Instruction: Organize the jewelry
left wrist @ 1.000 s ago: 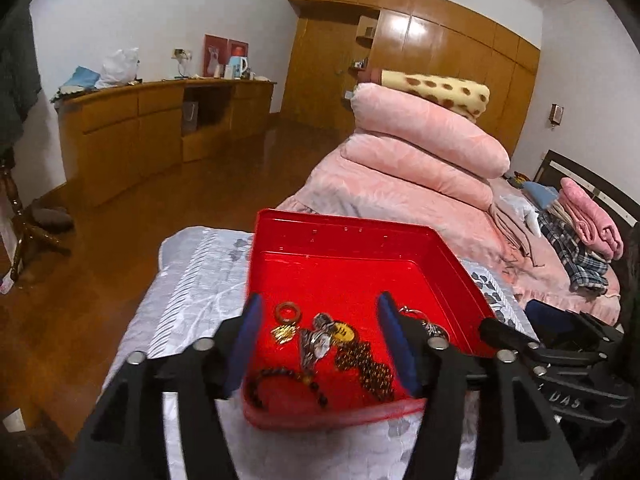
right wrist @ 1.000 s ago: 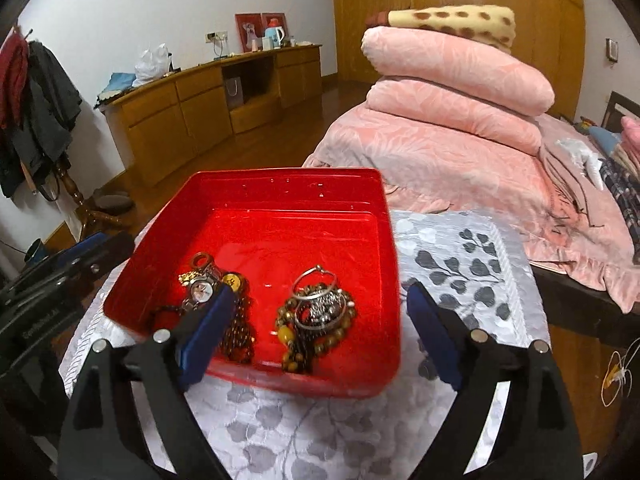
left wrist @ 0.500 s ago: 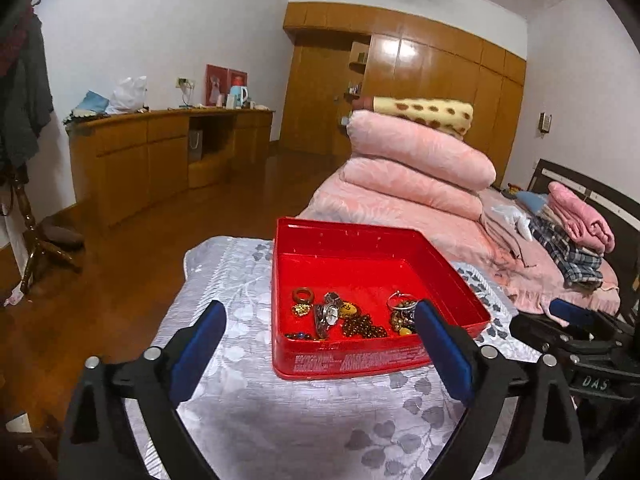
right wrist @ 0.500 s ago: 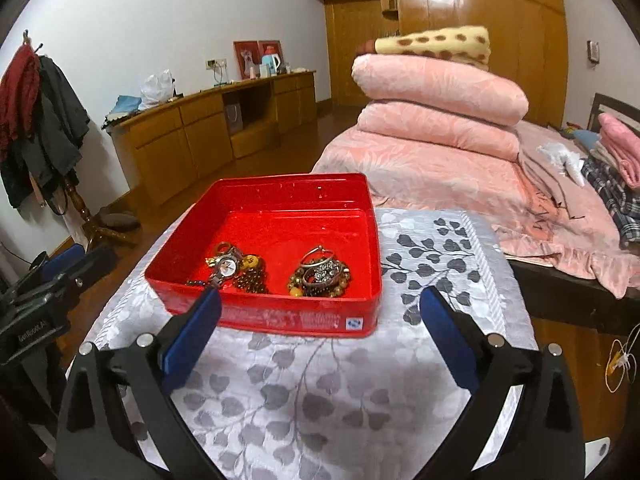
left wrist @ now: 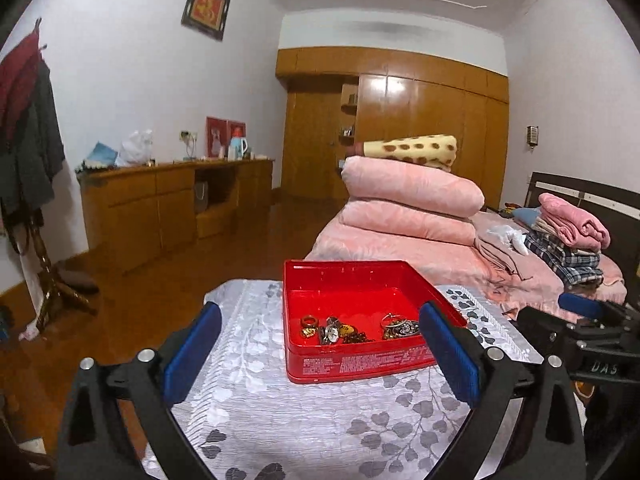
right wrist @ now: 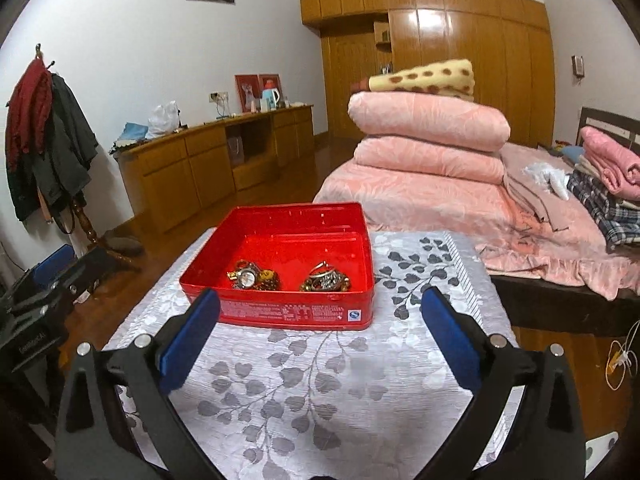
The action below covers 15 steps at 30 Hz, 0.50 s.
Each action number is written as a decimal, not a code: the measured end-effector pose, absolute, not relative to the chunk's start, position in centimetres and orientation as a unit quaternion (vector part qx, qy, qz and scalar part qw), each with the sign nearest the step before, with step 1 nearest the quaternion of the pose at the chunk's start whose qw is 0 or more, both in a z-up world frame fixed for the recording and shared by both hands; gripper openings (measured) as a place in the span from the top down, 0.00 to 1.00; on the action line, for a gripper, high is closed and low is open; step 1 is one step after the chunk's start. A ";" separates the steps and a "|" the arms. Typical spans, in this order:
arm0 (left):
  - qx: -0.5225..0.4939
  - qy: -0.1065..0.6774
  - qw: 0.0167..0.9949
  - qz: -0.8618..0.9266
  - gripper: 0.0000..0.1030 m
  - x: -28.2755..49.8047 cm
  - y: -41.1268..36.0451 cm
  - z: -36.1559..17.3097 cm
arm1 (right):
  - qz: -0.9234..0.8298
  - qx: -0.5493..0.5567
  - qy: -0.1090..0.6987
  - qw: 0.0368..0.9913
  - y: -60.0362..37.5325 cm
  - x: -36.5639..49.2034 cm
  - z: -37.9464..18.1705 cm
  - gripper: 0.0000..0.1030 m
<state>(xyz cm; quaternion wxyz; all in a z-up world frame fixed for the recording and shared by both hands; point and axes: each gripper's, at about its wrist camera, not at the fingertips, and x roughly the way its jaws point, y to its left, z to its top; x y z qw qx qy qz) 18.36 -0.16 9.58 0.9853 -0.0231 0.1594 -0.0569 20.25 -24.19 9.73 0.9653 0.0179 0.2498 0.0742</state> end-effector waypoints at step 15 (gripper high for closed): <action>-0.001 0.100 0.993 -0.062 0.06 13.1 -0.9 13.2 | 0.082 0.007 0.189 0.979 -23.9 15.6 13.4 0.05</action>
